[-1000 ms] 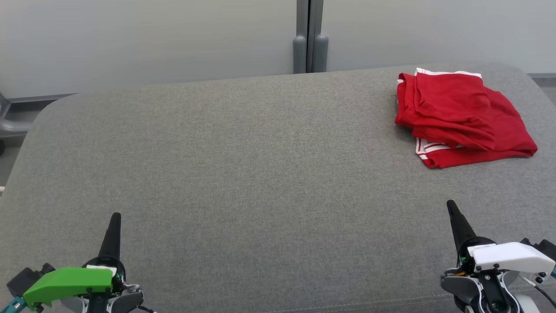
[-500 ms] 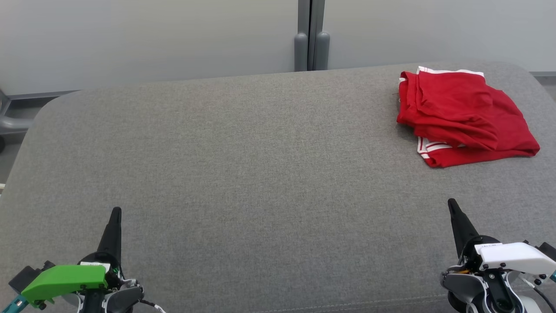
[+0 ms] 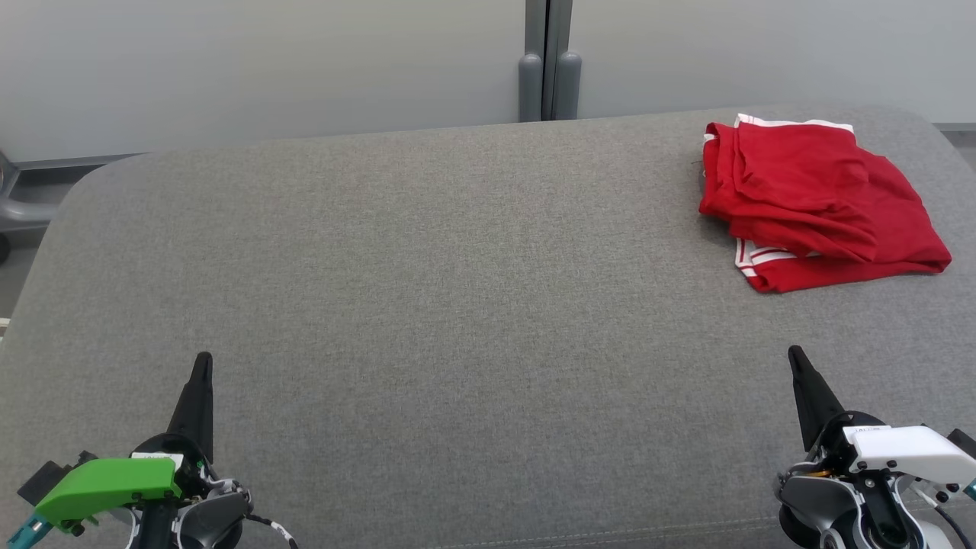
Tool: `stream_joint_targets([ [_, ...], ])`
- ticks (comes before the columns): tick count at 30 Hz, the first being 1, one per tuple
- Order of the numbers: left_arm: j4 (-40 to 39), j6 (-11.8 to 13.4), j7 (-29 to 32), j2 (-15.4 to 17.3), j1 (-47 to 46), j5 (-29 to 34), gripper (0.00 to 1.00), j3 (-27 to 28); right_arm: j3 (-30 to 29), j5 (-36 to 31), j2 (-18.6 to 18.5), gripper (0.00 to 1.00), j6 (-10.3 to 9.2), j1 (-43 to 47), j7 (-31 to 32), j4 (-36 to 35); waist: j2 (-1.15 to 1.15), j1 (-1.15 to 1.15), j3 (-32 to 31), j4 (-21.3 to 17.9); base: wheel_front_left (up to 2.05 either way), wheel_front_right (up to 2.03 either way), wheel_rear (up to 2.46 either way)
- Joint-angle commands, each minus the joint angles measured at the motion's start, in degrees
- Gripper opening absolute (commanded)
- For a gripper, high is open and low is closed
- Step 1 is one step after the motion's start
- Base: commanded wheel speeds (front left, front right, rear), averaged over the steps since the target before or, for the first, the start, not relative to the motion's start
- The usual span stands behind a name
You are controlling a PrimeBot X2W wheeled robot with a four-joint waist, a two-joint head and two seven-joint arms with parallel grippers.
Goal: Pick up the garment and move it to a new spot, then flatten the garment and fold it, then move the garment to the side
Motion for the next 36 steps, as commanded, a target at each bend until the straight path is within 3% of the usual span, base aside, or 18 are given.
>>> stream_joint_targets([
  [1, 0.1, -0.4, 0.3, 0.0, -0.7, 0.1, 0.0, 0.3, -0.1, 0.3, 0.0, 0.0, 0.02, 0.6, 0.2, -0.3, 0.0, 0.0, 0.0, 0.0, 0.0, 0.0, 0.0],
  [36, 0.1, -0.3, 0.2, 0.0, -0.7, 0.0, 0.0, 0.2, 0.0, 0.4, 0.0, 0.0, 0.02, 0.6, 0.1, -0.3, 0.0, 0.0, 0.0, 0.0, 0.0, 0.0, 0.0],
])
